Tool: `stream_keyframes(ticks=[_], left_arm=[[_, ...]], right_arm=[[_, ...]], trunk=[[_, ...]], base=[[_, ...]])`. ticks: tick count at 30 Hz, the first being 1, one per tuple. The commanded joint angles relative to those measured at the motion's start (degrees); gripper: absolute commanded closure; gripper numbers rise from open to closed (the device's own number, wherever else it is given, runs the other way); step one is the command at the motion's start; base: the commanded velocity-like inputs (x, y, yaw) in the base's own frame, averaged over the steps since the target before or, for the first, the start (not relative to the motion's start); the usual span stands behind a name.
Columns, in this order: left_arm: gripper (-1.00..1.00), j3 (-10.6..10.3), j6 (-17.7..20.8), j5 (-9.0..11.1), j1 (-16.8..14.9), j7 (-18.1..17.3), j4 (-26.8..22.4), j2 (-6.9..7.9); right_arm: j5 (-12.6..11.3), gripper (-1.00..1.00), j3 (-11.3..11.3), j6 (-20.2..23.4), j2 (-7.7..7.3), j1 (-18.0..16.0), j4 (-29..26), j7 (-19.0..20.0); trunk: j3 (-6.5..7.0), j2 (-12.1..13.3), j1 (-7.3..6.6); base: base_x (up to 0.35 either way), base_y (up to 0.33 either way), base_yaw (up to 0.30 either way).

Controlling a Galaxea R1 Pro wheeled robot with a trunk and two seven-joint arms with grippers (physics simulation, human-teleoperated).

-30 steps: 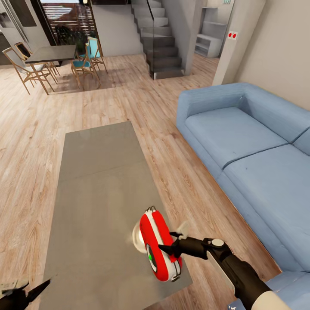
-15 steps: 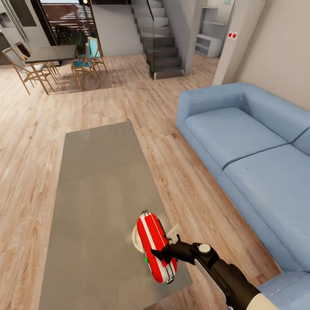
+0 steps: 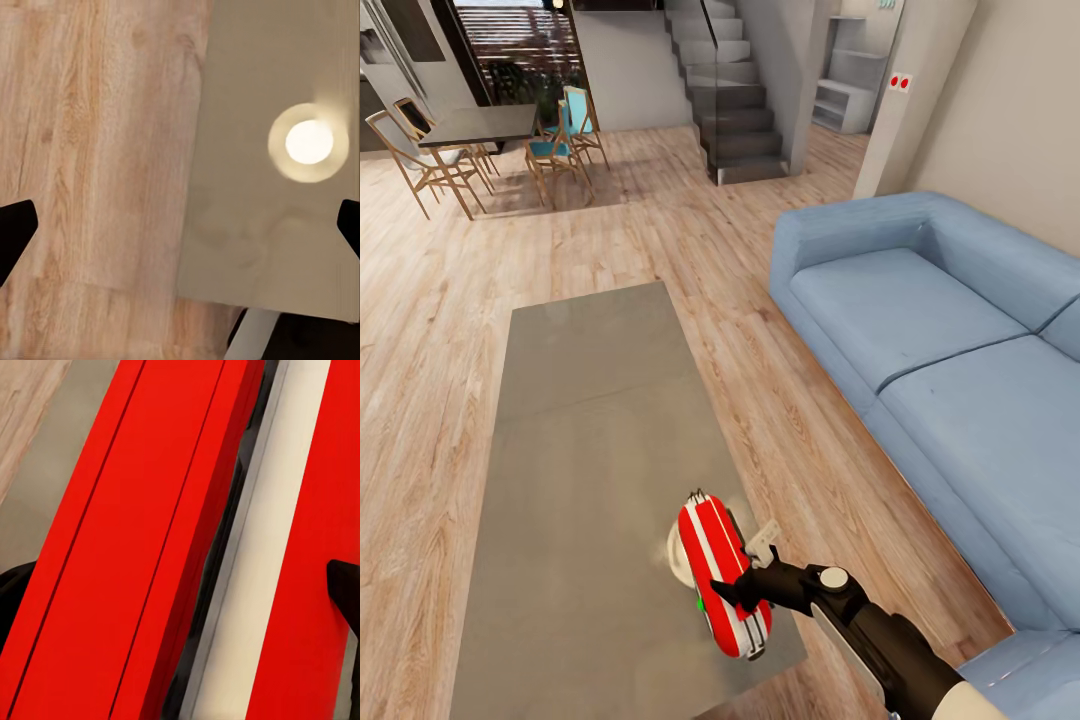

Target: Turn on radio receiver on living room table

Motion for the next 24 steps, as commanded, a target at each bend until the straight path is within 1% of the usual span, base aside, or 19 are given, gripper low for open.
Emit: stream_keyframes(ticks=[1, 4, 7, 10, 13, 16, 20, 24], left_arm=[[-1.00, 0.7, 0.0, 0.0, 0.0, 0.0, 0.1, -0.03], [-1.00, 2.1, -0.1, 0.0, 0.0, 0.1, 0.3, -0.11], [-1.00, 3.4, -0.5, -0.3, 0.0, 0.1, 0.5, -0.17], [-1.00, 4.8, -1.8, -2.6, 0.0, 0.1, 0.6, -0.47], [-1.00, 7.0, -3.5, -6.3, 0.0, 0.1, 0.7, -0.86], [-1.00, 8.0, -4.7, -7.8, 0.0, 0.1, 1.6, -1.18], [-1.00, 8.6, -6.6, -8.5, 0.0, 0.2, 3.9, -1.30], [-1.00, 11.0, -8.9, -8.7, 0.0, 0.2, 6.5, -1.29]], right_arm=[[0.1, 1.00, 0.0, 0.0, 0.01, 0.0, 0.0, 0.0], [1.1, 1.00, 0.0, 0.0, 0.01, 0.0, 0.0, -0.4], [1.7, 1.00, 0.0, -0.1, 0.05, 0.1, 0.1, -2.7], [1.8, 1.00, 0.3, -0.1, 0.13, 0.3, 0.1, -4.5], [1.8, 1.00, 1.4, -0.2, 0.17, 0.4, 0.2, -5.4], [1.9, 1.00, 2.1, -0.2, 0.15, 0.4, 0.2, -5.7], [1.9, 1.00, 2.3, -0.2, 0.11, 0.4, 0.3, -5.8], [1.8, 1.00, 2.4, -0.3, 0.16, 0.4, 0.5, -5.9]], trunk=[[0.00, 0.0, 0.00], [0.00, 0.0, 0.00], [0.00, 0.0, 0.00], [0.00, 0.0, 0.00], [0.00, 0.0, 0.00], [0.00, 0.0, 0.00], [0.00, 0.0, 0.00], [0.00, 0.0, 0.00]], base=[[0.000, 0.000, 0.000], [0.000, 0.000, 0.000], [0.000, 0.000, 0.000], [0.000, 0.000, 0.000], [0.000, 0.000, 0.000], [0.000, 0.000, 0.000], [0.000, 0.000, 0.000], [0.000, 0.000, 0.000]])
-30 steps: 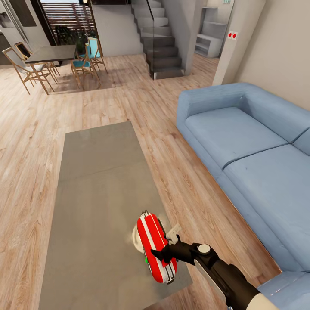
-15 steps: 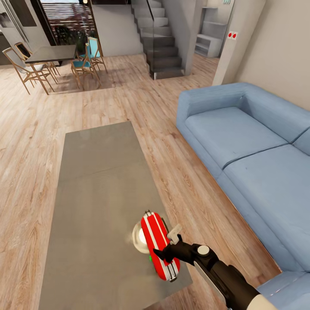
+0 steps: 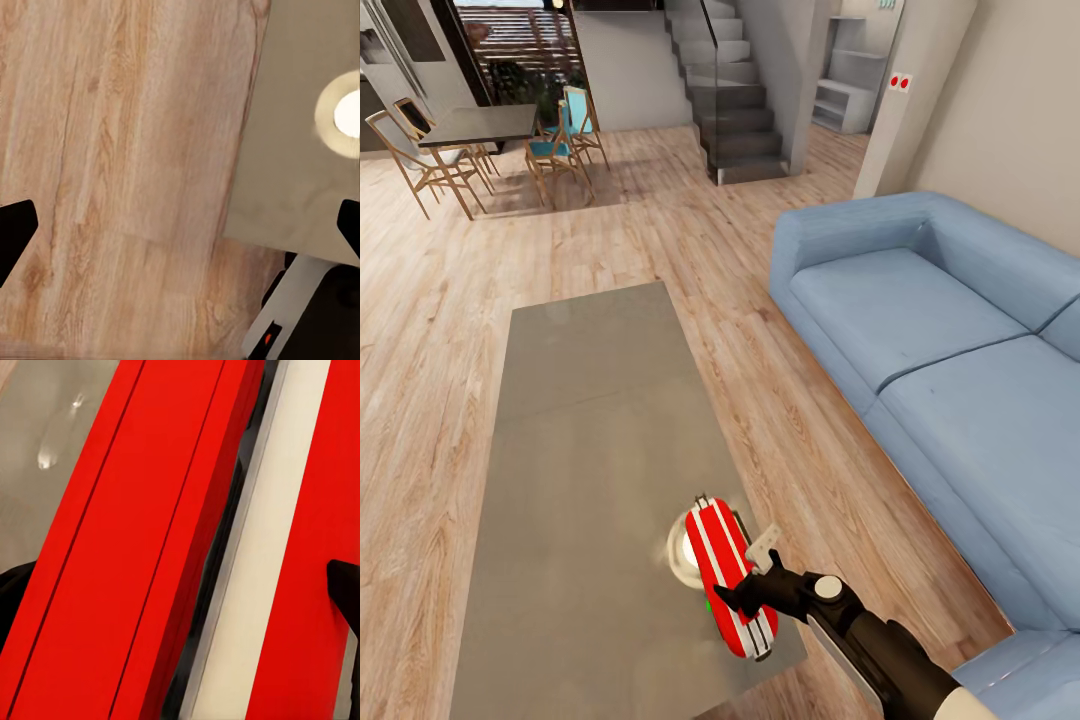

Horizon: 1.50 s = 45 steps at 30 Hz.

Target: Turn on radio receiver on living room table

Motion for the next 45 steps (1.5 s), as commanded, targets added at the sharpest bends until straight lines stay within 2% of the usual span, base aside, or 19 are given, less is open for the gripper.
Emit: stream_keyframes(ticks=[1, 4, 8, 14, 17, 18, 19, 24, 28, 35, 40, 42, 45], left_arm=[[-1.00, 0.4, -0.7, 0.0, 0.0, 0.0, 0.6, 0.03], [-1.00, 1.0, -2.5, -0.1, 0.0, 0.1, 2.3, 0.00], [-1.00, 1.2, -3.1, -0.6, 0.0, 0.1, 4.8, 0.02], [-1.00, 1.4, -3.3, -8.2, 0.0, 0.1, 8.4, -0.05], [-1.00, 2.4, -3.5, -9.5, 0.0, 0.1, 10.4, 0.00], [-1.00, 2.9, -4.0, -9.8, 0.0, 0.1, 11.3, 0.04], [-1.00, 3.8, -6.2, -10.1, 0.0, 0.1, 13.0, 0.09], [-1.00, 6.3, -11.1, -10.3, 0.0, 0.1, 14.9, 0.01], [-1.00, 7.5, -12.0, -10.3, 0.0, 0.1, 15.5, -0.01], [-1.00, 7.8, -12.2, -10.5, 0.0, 0.1, 16.0, -0.02], [-1.00, 7.8, -12.2, -13.2, 0.0, 0.1, 16.3, -0.21], [-1.00, 7.9, -12.3, -15.0, 0.0, 0.1, 18.2, -0.14], [-1.00, 8.0, -12.4, -15.7, 0.0, 0.1, 19.7, -0.04]], right_arm=[[-0.2, 1.00, 0.0, 0.0, 0.02, 0.0, 0.0, 0.0], [-0.2, 1.00, 0.1, 0.0, 0.03, 0.0, 0.1, 0.0], [-0.2, 1.00, 0.0, -0.1, 0.03, 0.1, 0.3, 0.0], [-0.2, 1.00, 0.0, -0.2, 0.03, 0.1, 1.2, 0.0], [-0.2, 1.00, 0.1, -0.2, 0.03, 0.1, 2.0, 0.0], [-0.2, 1.00, 0.1, -0.3, 0.03, 0.1, 2.2, 0.0], [-0.2, 1.00, 0.1, -0.3, 0.03, 0.1, 2.4, 0.0], [-0.2, 1.00, 0.2, -0.3, 0.04, 0.1, 2.6, 0.0], [-0.2, 1.00, 0.1, -0.3, 0.04, 0.1, 2.7, 0.0], [-0.2, 1.00, 0.1, -0.6, 0.06, 0.2, 3.0, 0.0], [-0.1, 1.00, 0.2, -2.9, 0.10, 0.3, 3.5, 0.0], [-0.1, 1.00, 1.4, -4.9, 0.21, 0.3, 4.6, 0.0], [0.0, 1.00, 3.1, -5.7, 0.40, 0.3, 5.2, 0.0]], trunk=[[0.00, 0.0, 0.00], [0.00, 0.0, 0.00], [0.00, 0.0, 0.00], [0.00, 0.0, 0.00], [0.00, 0.0, 0.00], [0.00, 0.0, 0.00], [0.00, 0.0, 0.00], [0.00, 0.0, 0.00], [0.00, 0.0, 0.00], [0.00, 0.0, 0.00], [0.00, 0.0, 0.00], [0.00, 0.0, 0.00], [0.00, 0.0, 0.00]], base=[[0.000, 0.000, 0.000], [0.000, 0.000, 0.000], [0.000, 0.000, 0.000], [0.000, 0.000, 0.000], [0.000, 0.000, 0.000], [0.000, 0.000, 0.000], [0.000, 0.000, 0.000], [0.000, 0.000, 0.000], [0.000, 0.000, 0.000], [0.000, 0.000, 0.000], [0.000, 0.000, 0.000], [0.000, 0.000, 0.000], [0.000, 0.000, 0.000]])
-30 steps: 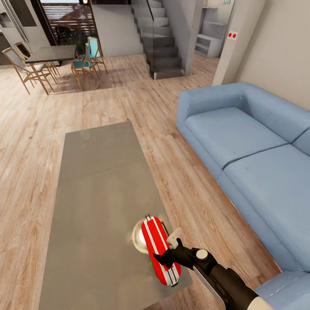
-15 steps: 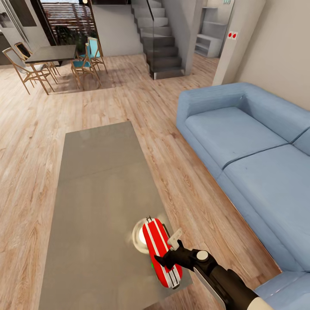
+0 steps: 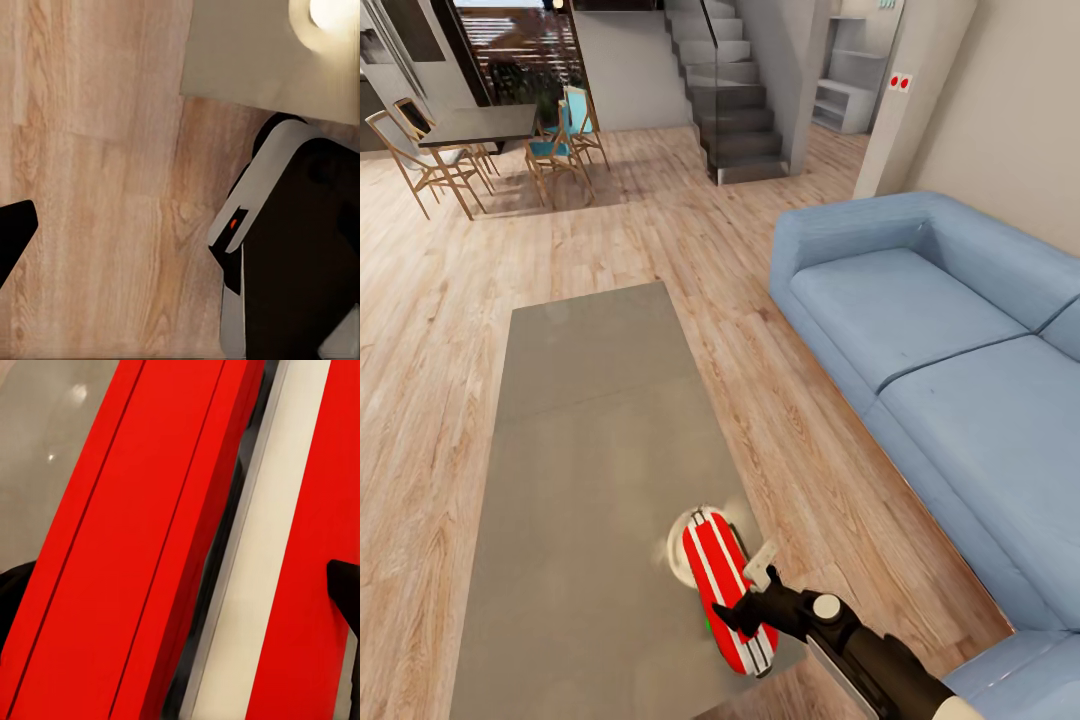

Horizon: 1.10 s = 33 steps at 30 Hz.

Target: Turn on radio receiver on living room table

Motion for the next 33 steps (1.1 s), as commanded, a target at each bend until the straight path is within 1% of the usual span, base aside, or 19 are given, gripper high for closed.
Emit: stream_keyframes(ticks=[1, 3, 9, 15, 19, 22, 25, 27, 29, 33], left_arm=[[-1.00, 0.0, -0.1, -0.2, 0.0, 0.0, 0.5, 0.01], [-1.00, 0.0, -0.2, -0.4, 0.0, 0.0, 1.0, -0.09], [-1.00, 0.1, -0.3, -0.7, 0.1, 0.0, 1.4, -0.21], [-1.00, 0.1, -0.3, -3.2, 0.1, 0.0, 1.4, -0.28], [-1.00, 0.1, -0.3, -3.6, 0.1, 0.0, 1.5, -0.32], [-1.00, 0.1, -0.3, -3.8, 0.1, 0.0, 1.9, -0.33], [-1.00, 0.2, -0.3, -4.0, 0.1, 0.0, 3.5, -0.34], [-1.00, 0.2, -0.3, -4.0, 0.1, 0.0, 3.9, -0.33], [-1.00, 0.2, -0.3, -4.0, 0.1, 0.0, 4.2, -0.33], [-1.00, 0.2, -0.3, -4.0, 0.1, 0.0, 4.6, -0.36]], right_arm=[[-0.1, 1.00, 0.5, -0.3, 0.06, 0.0, 0.2, 0.0], [0.0, 1.00, 1.3, -1.2, 0.14, 0.0, 0.4, 0.0], [-0.1, 1.00, 1.6, -2.4, 0.16, 0.0, 1.5, 0.0], [-0.1, 1.00, 1.6, -2.5, 0.17, 0.0, 2.2, 0.0], [-0.1, 1.00, 1.6, -2.6, 0.17, 0.0, 2.4, 0.0], [-0.1, 1.00, 1.6, -3.9, 0.20, 0.0, 3.2, 0.0], [-0.1, 1.00, 1.7, -6.2, 0.92, 0.0, 5.1, 0.0], [0.1, 1.00, 1.7, -6.8, 1.48, 0.0, 6.2, 0.0], [1.0, 1.00, 1.7, -7.2, 1.98, 0.0, 7.5, -0.1], [2.2, 1.00, 1.6, -7.4, 2.43, 0.0, 8.8, 0.0]], trunk=[[0.00, 0.0, 0.00], [0.00, 0.0, 0.00], [0.00, 0.0, 0.00], [0.00, 0.0, 0.00], [0.00, 0.0, 0.00], [0.00, 0.0, 0.00], [0.00, 0.0, 0.00], [0.00, 0.0, 0.00], [0.00, 0.0, 0.00], [0.00, 0.0, 0.00]], base=[[0.000, 0.000, 0.000], [0.000, 0.000, 0.000], [0.000, 0.000, 0.000], [0.000, 0.000, 0.000], [0.000, 0.000, 0.000], [0.000, 0.000, 0.000], [0.000, 0.000, 0.000], [0.000, 0.000, 0.000], [0.000, 0.000, 0.000], [0.000, 0.000, 0.000]])
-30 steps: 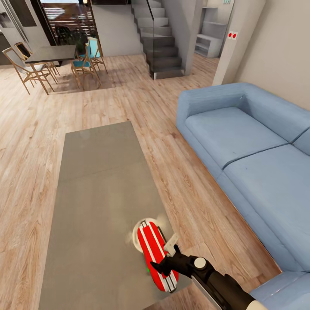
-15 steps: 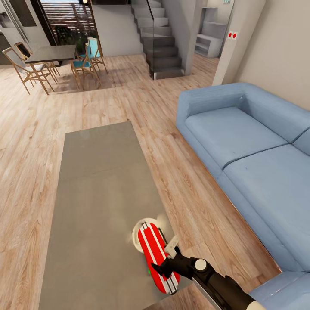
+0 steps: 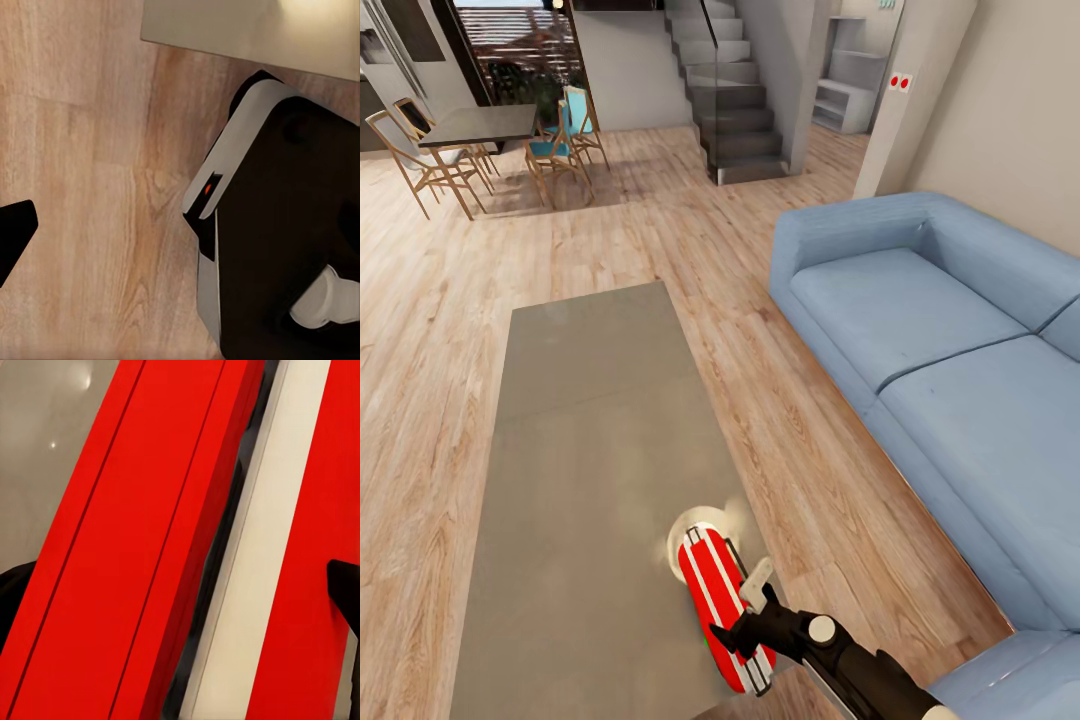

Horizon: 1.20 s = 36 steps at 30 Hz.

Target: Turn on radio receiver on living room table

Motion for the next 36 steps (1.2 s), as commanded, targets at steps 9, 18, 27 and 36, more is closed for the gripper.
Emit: stream_keyframes(ticks=[9, 18, 27, 36], left_arm=[[-1.00, 0.0, 0.0, -0.1, 0.3, 0.4, 2.2, 0.11], [-1.00, 0.0, 0.0, -0.1, 0.5, 2.1, 2.6, 0.04], [-1.00, 0.0, 0.0, -0.1, 0.5, 2.2, 2.7, -0.29], [-1.00, 0.0, 0.0, -0.1, 0.5, 2.2, 2.7, -0.49]], right_arm=[[0.2, 1.00, 0.0, -2.8, 0.20, 0.0, 3.1, 0.0], [0.3, 1.00, 0.0, -4.3, 0.46, 0.0, 4.7, 0.0], [0.3, 1.00, 0.0, -6.3, 0.48, 0.0, 5.1, 0.0], [1.8, 1.00, -0.1, -8.7, 1.21, 0.0, 6.5, 0.0]], trunk=[[0.00, 0.0, 0.00], [0.00, 0.0, 0.00], [0.00, 0.0, 0.00], [0.00, 0.0, 0.00]], base=[[0.000, 0.000, 0.000], [0.000, 0.000, 0.000], [0.000, 0.000, 0.000], [0.000, 0.000, 0.000]])
